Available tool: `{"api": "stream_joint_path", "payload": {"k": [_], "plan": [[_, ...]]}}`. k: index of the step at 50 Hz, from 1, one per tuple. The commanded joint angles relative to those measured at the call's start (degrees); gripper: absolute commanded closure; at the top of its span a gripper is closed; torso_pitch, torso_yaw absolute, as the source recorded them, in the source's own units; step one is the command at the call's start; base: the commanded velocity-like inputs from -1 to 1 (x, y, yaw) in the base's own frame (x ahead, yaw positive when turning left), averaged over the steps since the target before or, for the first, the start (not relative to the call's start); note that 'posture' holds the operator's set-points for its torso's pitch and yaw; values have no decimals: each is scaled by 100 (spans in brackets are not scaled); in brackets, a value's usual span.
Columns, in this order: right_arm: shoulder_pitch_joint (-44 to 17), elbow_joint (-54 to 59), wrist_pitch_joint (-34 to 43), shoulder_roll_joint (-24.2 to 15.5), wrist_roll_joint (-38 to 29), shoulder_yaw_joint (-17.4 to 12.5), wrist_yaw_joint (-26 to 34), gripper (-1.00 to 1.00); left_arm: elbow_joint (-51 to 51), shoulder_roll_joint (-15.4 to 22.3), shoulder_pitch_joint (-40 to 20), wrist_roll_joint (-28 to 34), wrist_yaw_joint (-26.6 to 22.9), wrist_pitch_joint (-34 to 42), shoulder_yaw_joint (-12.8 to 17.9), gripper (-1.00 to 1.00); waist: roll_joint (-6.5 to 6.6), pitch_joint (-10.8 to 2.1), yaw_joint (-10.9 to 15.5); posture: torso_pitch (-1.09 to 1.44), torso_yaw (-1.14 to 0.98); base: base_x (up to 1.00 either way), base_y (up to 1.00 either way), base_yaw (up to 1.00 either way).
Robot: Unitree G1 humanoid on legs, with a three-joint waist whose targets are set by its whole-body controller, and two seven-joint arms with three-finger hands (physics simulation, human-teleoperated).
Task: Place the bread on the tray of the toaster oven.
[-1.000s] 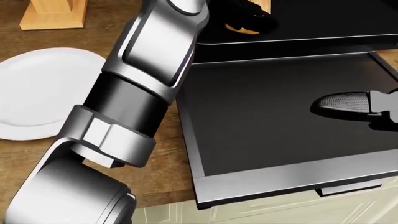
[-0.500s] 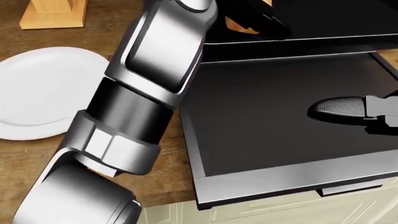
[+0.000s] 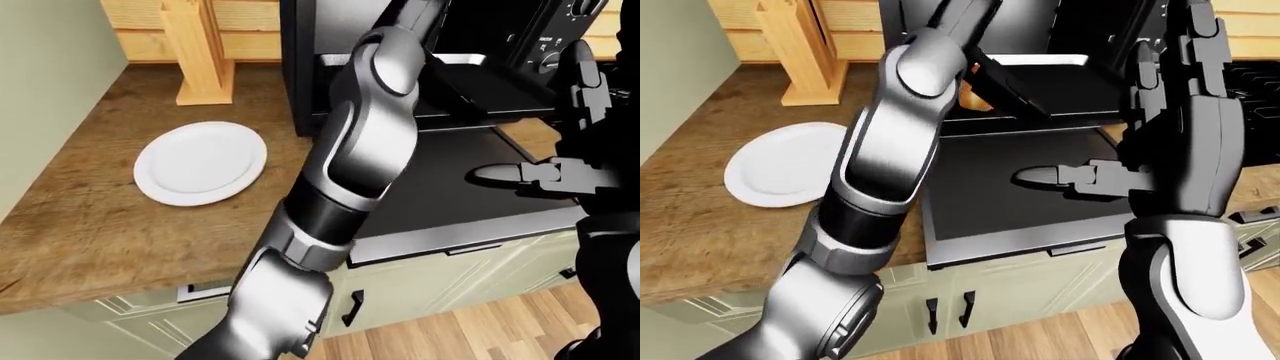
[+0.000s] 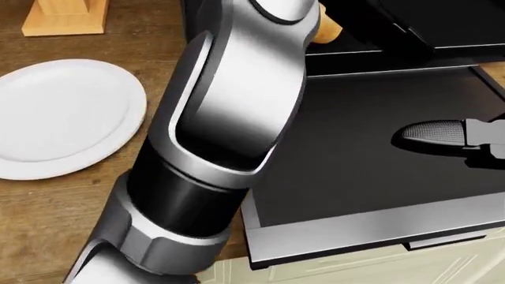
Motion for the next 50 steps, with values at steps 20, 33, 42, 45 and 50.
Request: {"api": "stream_joint_path", "payload": {"k": [20,33,42,45,50], "plan": [[-186,-201,-10,-169,136,-171,-122,-100,-2507,434,-397,1912,-1614,1869,-43,-100,-35,-58,10,0,0,0,0,0],[-330,-233,135,-322,363,-244,-292,-100,-3564,1153,-142,2849,-2230,2196,281,-100,-10,-11,6,0,0,0,0,0],[-437,-196,193,-434,448,-231,-373,-100,-4364,1575,725,3175,-2655,1967,368,-100,13,-21,4,0,0,0,0,0],[-442,-201,211,-459,494,-256,-397,-100,-4824,1684,1092,3310,-2826,1940,497,-100,28,-30,4,0,0,0,0,0],[-512,-227,309,-533,571,-269,-459,-100,-5331,1978,1499,3565,-3212,1888,658,-100,58,-37,-2,0,0,0,0,0]]}}
